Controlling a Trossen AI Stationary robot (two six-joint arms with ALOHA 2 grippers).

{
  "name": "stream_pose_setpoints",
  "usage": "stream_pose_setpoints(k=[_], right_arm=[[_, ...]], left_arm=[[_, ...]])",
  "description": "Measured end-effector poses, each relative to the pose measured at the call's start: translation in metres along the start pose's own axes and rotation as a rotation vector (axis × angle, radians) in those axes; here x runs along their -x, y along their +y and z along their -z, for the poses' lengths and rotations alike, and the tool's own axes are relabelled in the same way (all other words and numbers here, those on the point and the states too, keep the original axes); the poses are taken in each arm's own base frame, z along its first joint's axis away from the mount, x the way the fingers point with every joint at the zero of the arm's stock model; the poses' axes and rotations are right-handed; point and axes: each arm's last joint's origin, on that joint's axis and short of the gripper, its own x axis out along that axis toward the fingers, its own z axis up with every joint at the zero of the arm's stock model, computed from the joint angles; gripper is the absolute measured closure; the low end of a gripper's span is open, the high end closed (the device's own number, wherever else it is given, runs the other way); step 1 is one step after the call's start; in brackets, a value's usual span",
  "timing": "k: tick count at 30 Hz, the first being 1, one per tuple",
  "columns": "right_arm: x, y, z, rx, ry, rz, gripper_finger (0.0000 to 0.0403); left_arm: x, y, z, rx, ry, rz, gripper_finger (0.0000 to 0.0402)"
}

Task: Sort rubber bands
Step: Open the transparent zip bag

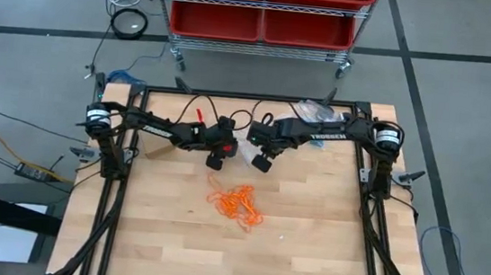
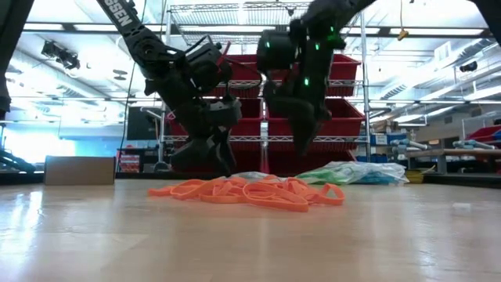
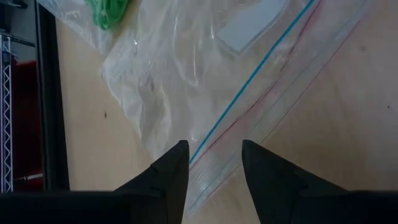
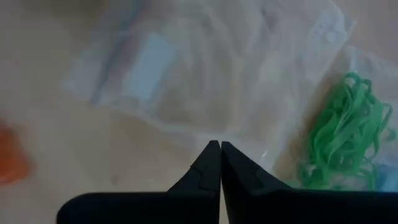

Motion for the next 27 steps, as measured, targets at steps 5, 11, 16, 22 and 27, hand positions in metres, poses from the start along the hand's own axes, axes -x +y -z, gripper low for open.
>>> stream_pose_setpoints(k=[5, 11, 16, 22, 27], right_arm=[[-0.018, -0.019, -0.001, -0.069, -0.032, -0.037, 0.0401], [-0.027, -0.029, -0.003, -0.108, -0.050, -0.115, 0.0401], [-0.029, -0.032, -0.001, -0.115, -0.042, -0.144, 0.0401], [-0.041, -0.035, 0.004, -0.123, 0.001, -0.183, 0.0402], [-0.047, -0.033, 0.006, -0.121, 0.003, -0.200, 0.0402]], left_arm=[[0.000, 0.000, 0.000, -0.002, -0.004, -0.002, 0.0245], [-0.008, -0.004, 0.001, -0.008, 0.008, 0.008, 0.0245], [-0.016, -0.002, -0.002, -0.011, 0.022, 0.005, 0.0245], [-0.014, 0.006, -0.011, -0.005, 0.006, -0.015, 0.0245], [-0.013, 0.008, -0.013, -0.011, 0.008, -0.007, 0.0245]])
